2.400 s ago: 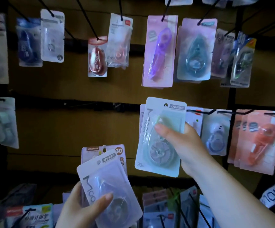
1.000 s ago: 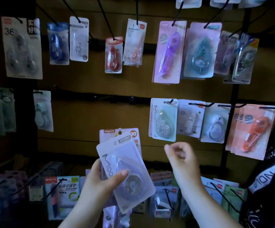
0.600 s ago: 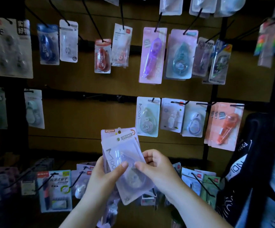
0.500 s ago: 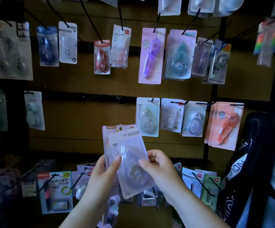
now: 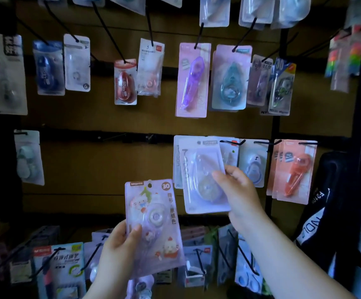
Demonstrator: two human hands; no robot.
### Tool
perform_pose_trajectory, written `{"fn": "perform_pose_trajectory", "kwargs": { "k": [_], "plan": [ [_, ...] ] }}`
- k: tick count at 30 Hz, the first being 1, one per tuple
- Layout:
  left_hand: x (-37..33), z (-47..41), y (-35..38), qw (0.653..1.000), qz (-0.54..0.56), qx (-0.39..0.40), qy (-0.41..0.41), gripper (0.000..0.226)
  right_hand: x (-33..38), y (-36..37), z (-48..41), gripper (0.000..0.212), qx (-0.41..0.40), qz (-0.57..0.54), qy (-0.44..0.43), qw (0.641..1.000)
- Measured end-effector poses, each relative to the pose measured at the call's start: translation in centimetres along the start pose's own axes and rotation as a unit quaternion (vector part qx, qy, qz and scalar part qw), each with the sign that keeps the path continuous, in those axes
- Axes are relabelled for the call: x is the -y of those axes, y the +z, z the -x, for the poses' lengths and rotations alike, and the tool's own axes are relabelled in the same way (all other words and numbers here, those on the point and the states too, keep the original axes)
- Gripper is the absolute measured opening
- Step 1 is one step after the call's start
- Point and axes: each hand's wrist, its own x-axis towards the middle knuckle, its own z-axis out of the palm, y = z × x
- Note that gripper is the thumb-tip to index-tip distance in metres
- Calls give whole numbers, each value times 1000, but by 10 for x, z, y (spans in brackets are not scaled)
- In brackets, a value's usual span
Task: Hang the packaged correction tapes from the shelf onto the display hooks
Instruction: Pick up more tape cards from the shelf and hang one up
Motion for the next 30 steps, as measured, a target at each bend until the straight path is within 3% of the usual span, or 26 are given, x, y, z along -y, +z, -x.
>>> {"fn": "perform_pose_trajectory", "kwargs": {
  "k": [8,14,17,24,30],
  "plan": [
    [-1,-7,-12,1000,7,21,3,17,-4,9,-18,8,-21,51,8,998],
    [-1,-11,-18,1000,-15,9,8,20,-15,11,-18,16,-7,53,8,999],
    [-1,-14,-22,1000,-6,9,5,21,-19,11,-22,6,-17,66,15,998],
    [3,-18,-26,1000,1,19,-7,17,-31,23,-48,27,-46,159,11,986],
    [-2,-22,-33,1000,-2,-1,10,18,-42,35,-66,30,-67,215,6,974]
  ]
}}
